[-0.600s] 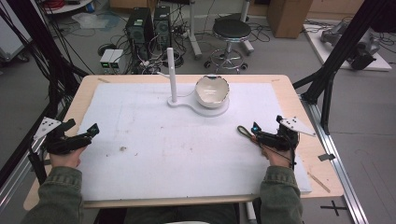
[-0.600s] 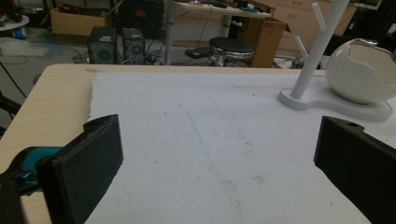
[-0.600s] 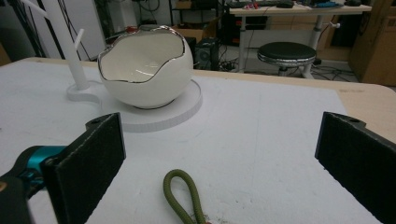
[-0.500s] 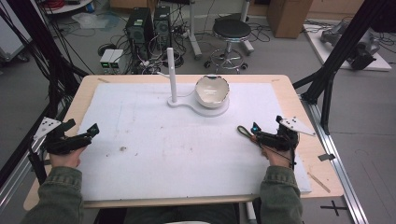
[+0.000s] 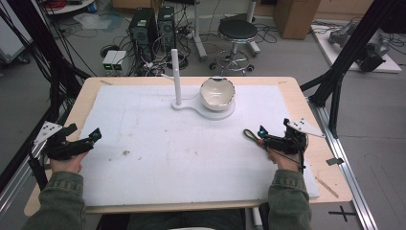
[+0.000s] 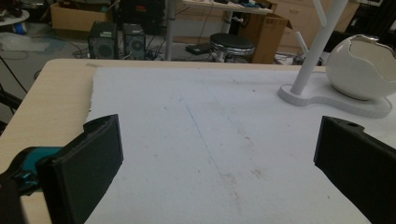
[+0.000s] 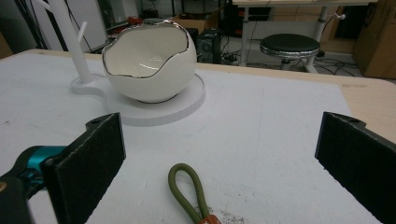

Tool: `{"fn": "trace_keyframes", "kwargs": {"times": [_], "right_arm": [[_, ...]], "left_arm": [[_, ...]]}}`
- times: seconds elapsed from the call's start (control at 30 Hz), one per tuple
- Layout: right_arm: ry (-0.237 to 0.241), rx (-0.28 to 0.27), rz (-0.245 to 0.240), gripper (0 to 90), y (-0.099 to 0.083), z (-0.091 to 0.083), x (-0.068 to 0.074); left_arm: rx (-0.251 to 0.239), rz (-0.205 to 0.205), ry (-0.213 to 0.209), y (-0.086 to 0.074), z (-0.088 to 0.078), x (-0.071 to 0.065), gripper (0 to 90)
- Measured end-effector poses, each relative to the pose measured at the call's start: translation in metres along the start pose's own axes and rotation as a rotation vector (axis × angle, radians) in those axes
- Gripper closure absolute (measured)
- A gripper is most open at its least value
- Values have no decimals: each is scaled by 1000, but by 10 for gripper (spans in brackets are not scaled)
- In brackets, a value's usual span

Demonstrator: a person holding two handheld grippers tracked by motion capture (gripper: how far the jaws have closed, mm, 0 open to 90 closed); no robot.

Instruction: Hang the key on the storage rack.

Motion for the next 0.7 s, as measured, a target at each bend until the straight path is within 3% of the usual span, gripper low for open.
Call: {"fn": "trace_keyframes", "kwargs": {"times": [0.27,0.7], "right_arm": [[1,39,-9,6,0,7,-1],[44,157,-64,6,9,18,0]], "left_arm": [[-5,-12,15,0,-2,3,17],[-7,-21,13,0,-2,3,17]]}}
Point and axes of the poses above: each handheld gripper's, and its own axes: z roughly forward along the jaws, y roughly out of its top, x roughly to its left, the point moved 6 cm from there along z, roughly forward along the jaws, and after that the axes turned 6 degrees about z, right-handed, at the moved point
